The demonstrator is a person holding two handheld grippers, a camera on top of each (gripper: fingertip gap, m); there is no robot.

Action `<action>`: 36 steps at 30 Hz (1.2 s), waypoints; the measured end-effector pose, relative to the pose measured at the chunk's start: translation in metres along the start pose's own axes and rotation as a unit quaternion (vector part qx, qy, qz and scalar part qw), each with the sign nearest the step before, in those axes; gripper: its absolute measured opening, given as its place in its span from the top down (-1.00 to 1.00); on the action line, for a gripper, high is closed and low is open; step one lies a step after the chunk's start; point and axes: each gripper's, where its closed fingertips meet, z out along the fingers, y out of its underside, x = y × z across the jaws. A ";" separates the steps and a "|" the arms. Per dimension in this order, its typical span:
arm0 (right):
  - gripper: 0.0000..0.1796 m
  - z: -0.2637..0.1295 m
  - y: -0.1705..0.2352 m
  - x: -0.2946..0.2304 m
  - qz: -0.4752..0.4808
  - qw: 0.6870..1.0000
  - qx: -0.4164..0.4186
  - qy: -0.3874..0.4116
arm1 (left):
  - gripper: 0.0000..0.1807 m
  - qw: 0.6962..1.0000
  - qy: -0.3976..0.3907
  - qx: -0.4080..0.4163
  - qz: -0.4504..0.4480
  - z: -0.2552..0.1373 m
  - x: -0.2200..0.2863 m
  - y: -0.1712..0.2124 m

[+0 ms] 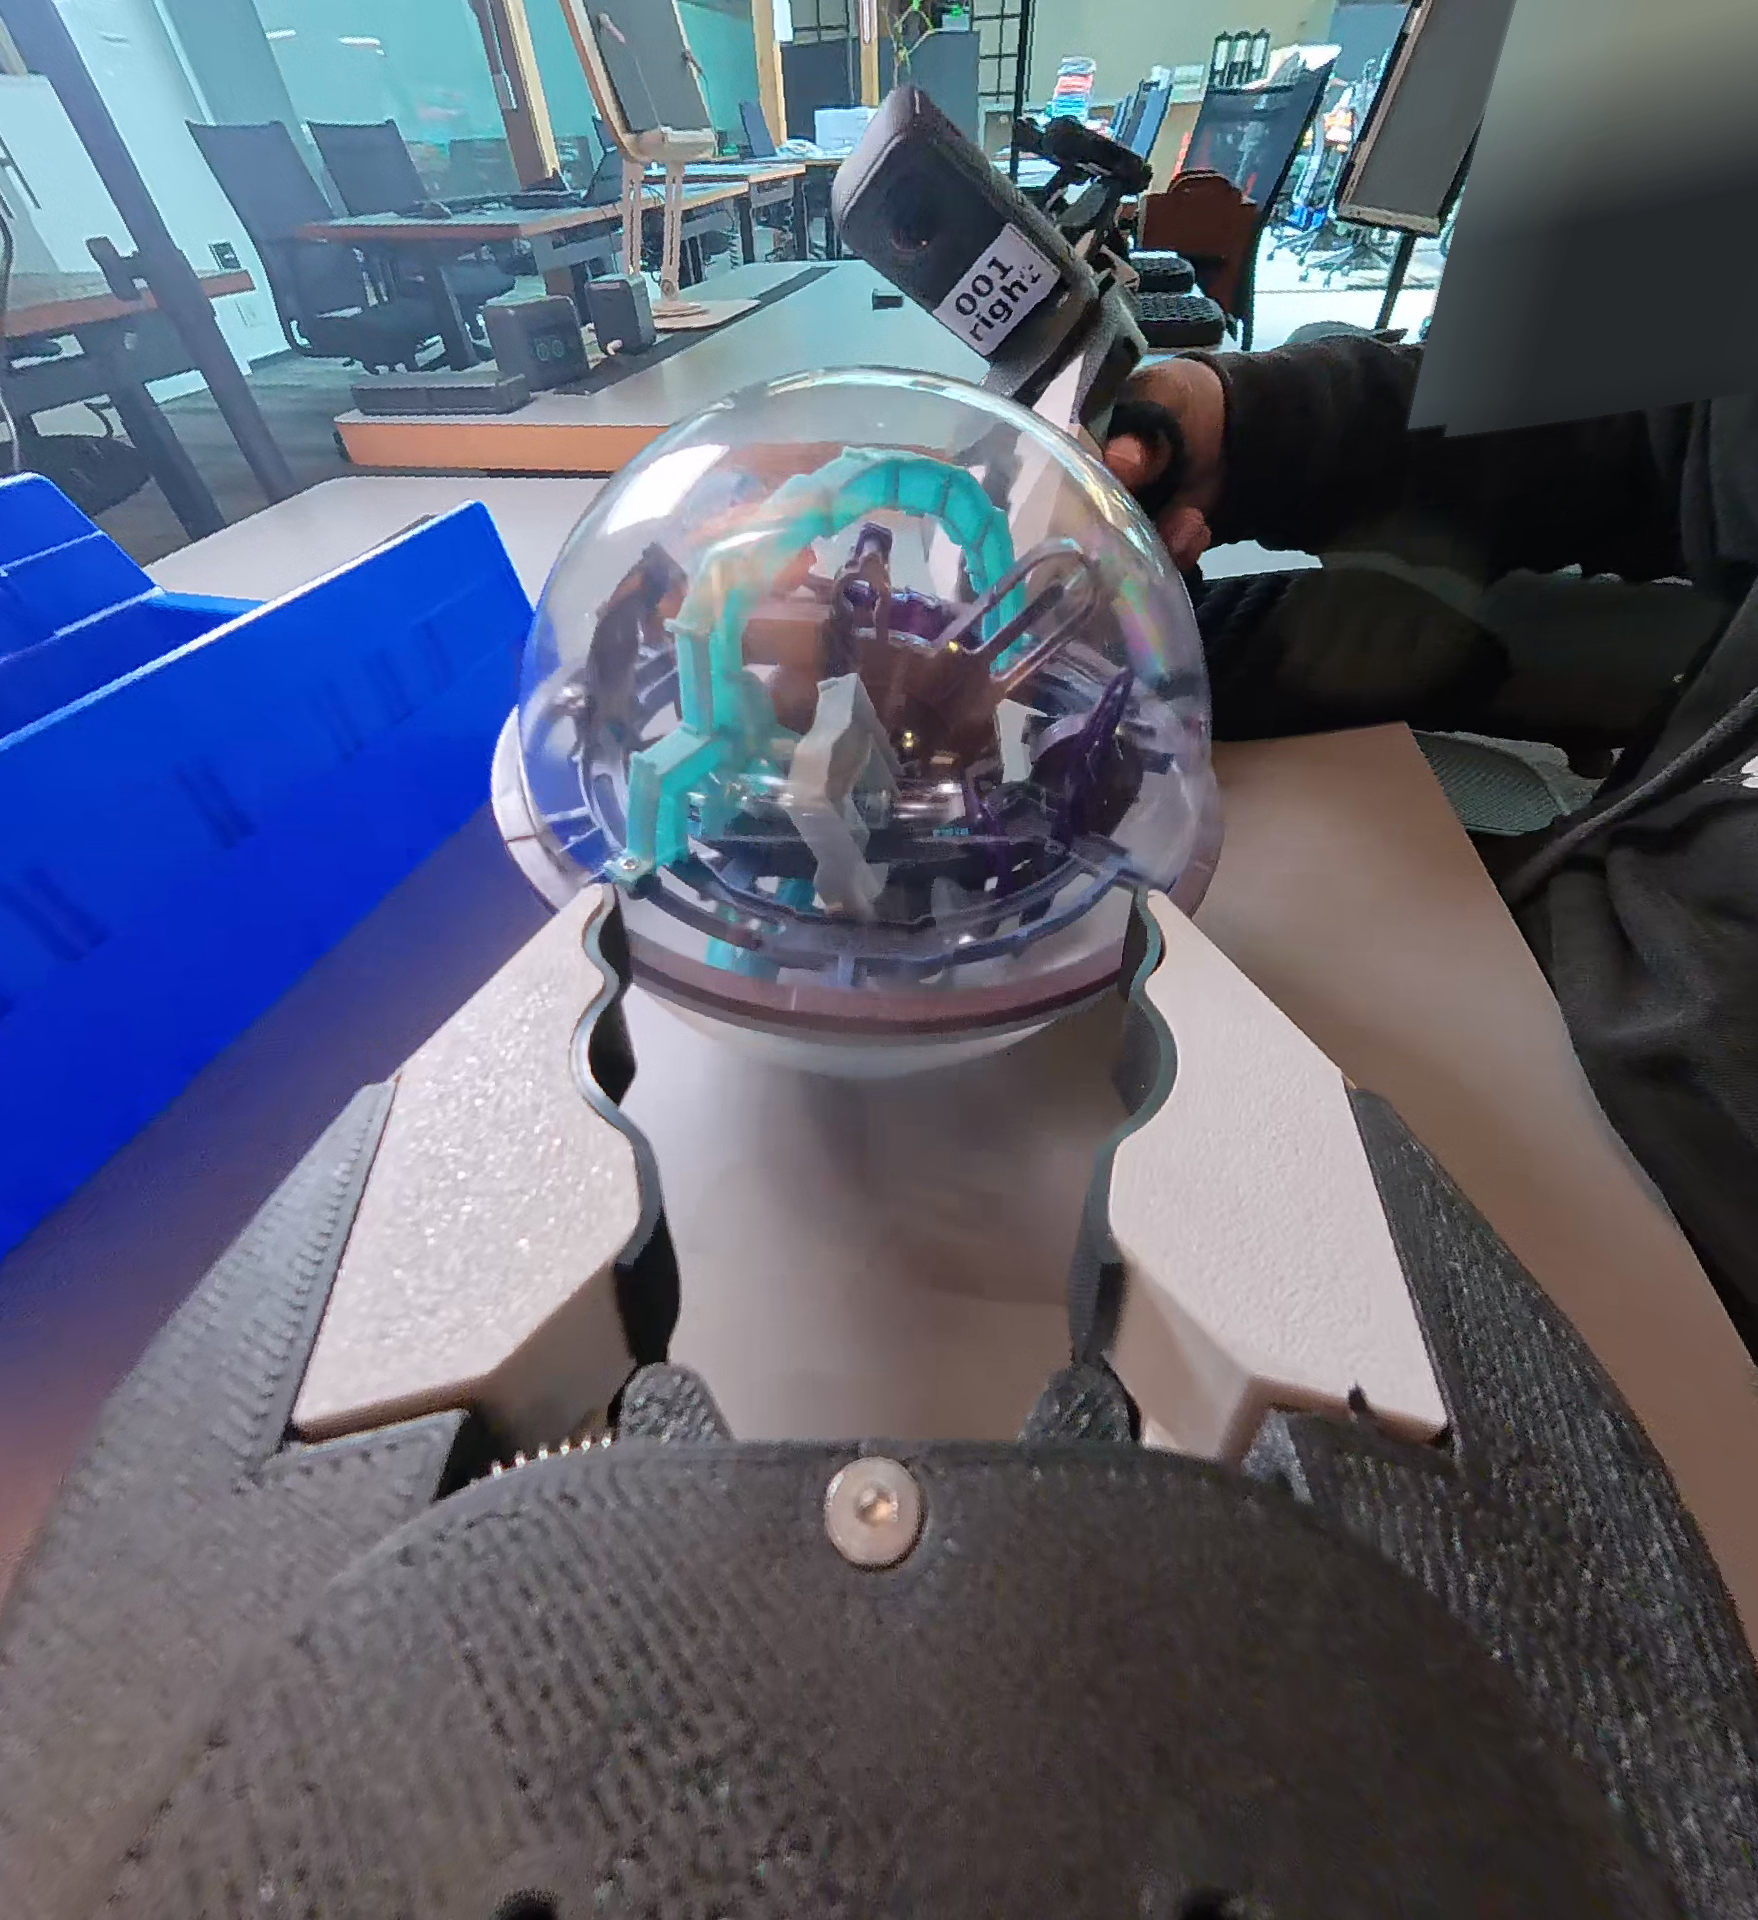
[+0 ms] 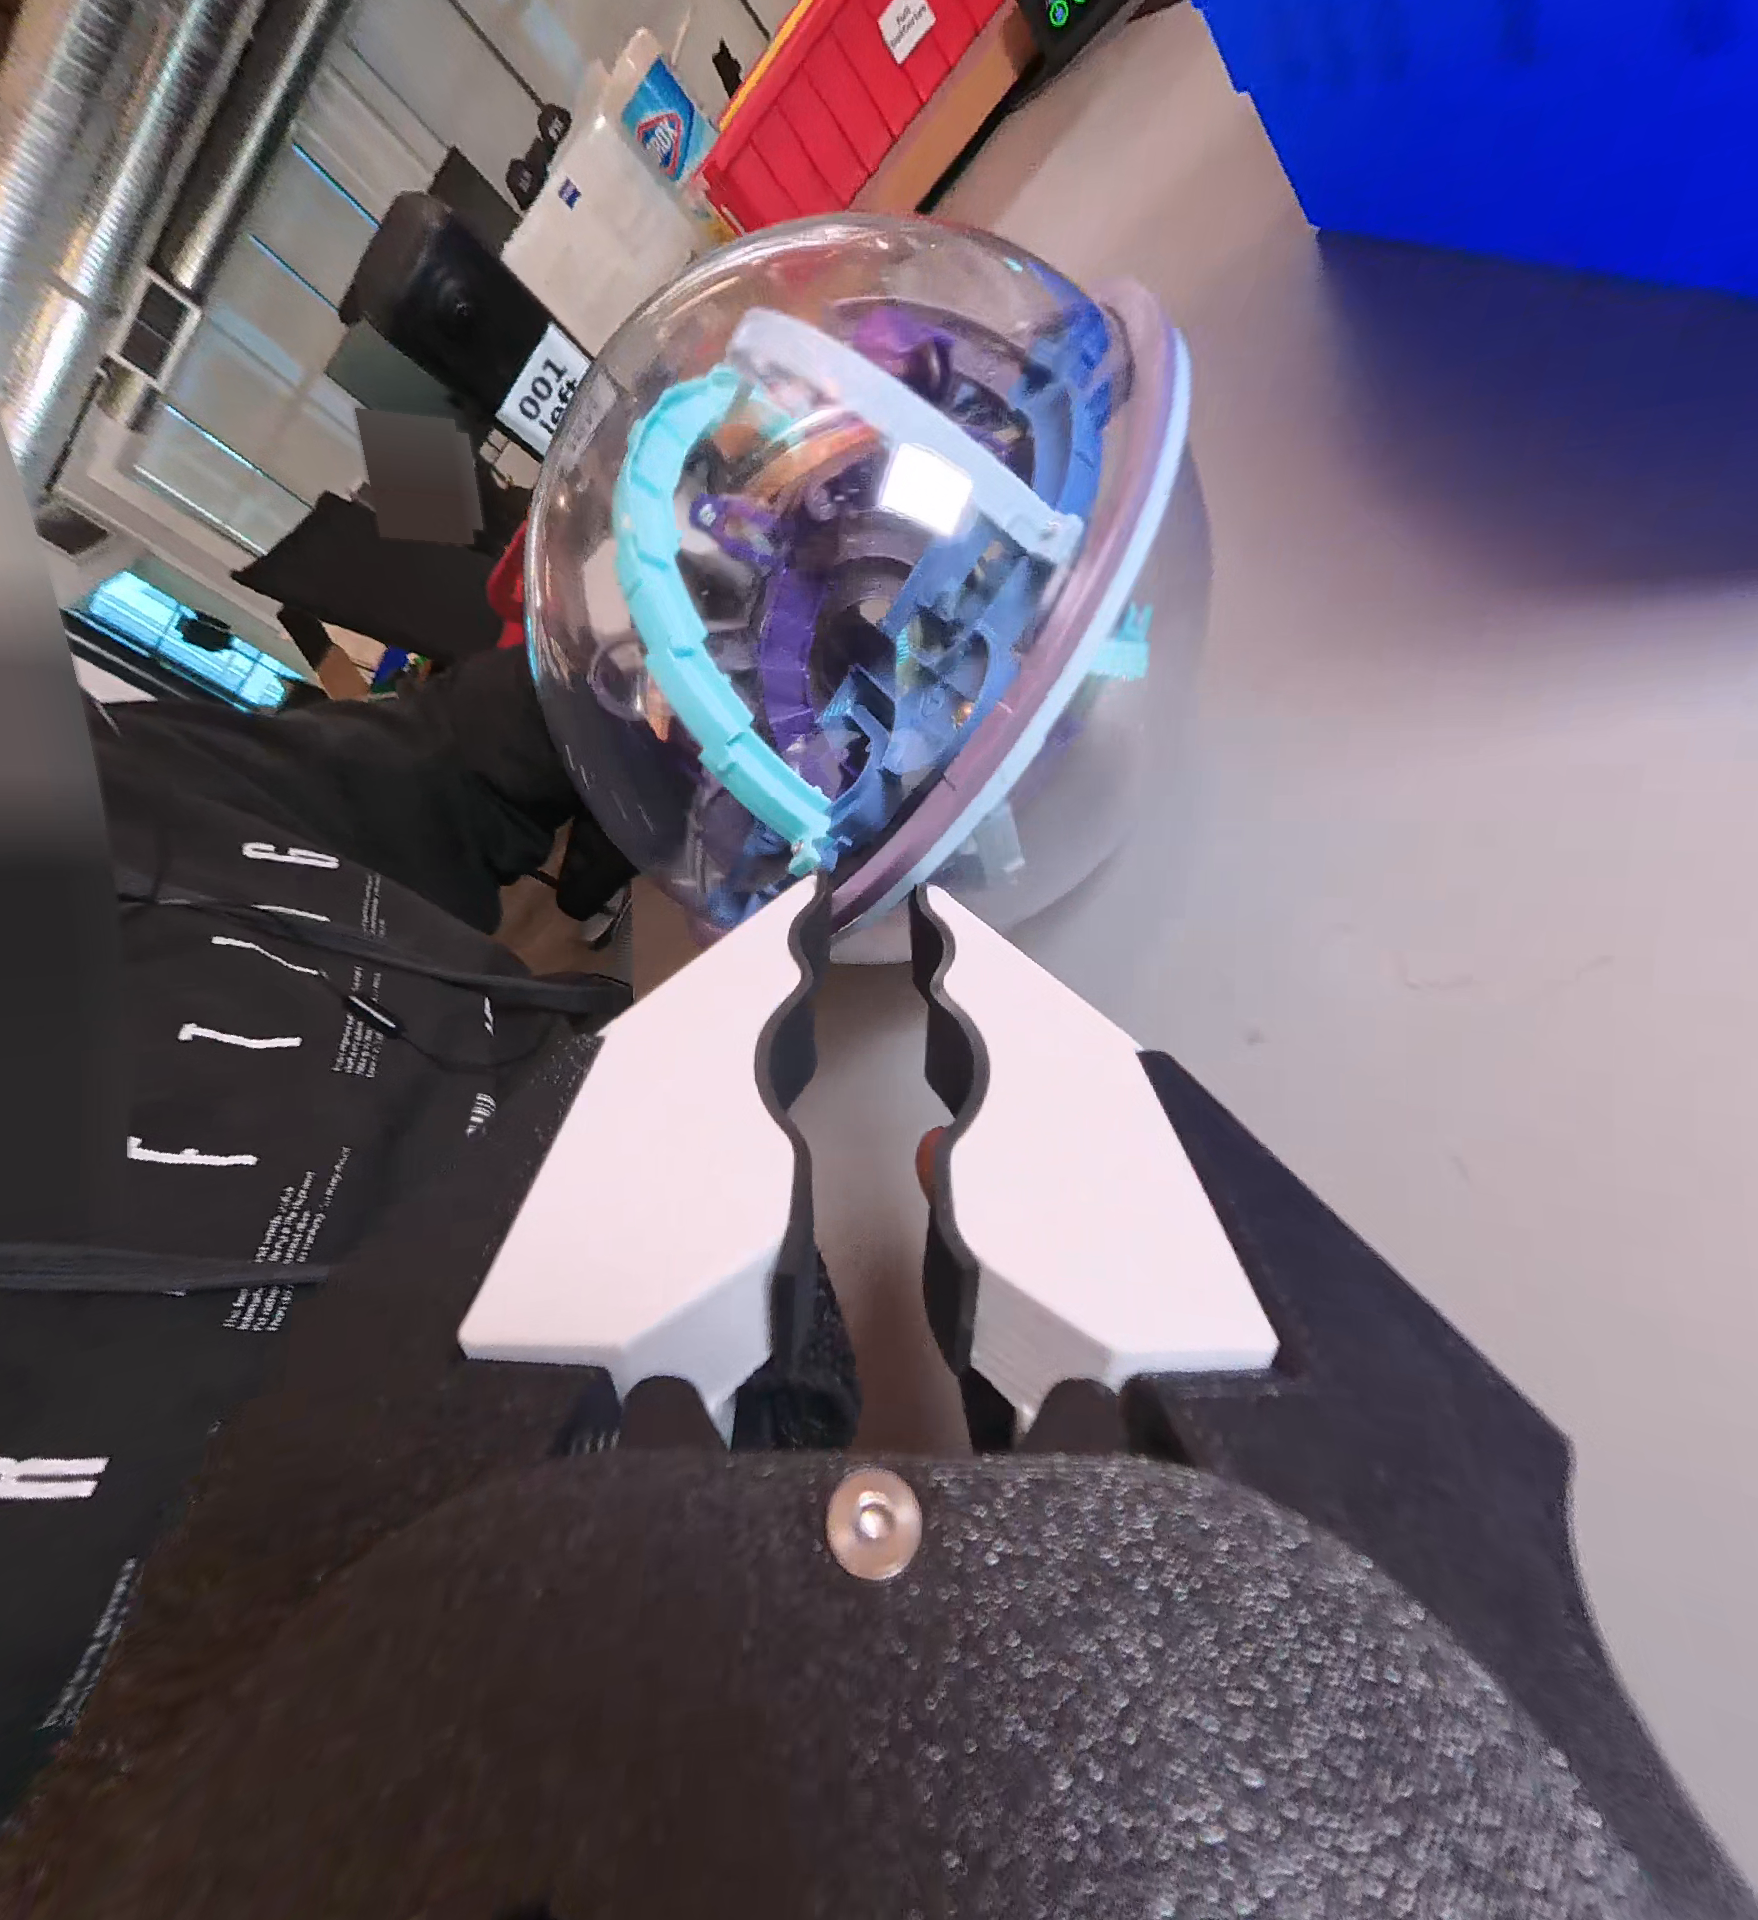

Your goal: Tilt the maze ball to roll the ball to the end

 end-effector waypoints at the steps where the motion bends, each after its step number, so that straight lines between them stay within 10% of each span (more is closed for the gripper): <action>1: 0.88 -0.001 -0.001 0.001 0.005 1.000 0.000 0.001 | -0.02 1.000 0.005 0.001 -0.003 -0.001 0.001 -0.001; 13: 0.94 -0.004 -0.009 0.010 0.131 0.989 -0.061 -0.025 | -0.42 0.997 0.054 -0.034 0.042 0.024 -0.017 -0.017; 36: 0.75 -0.010 -0.019 0.018 0.062 0.997 -0.032 0.020 | -0.40 0.991 0.027 -0.002 -0.134 0.025 -0.041 -0.013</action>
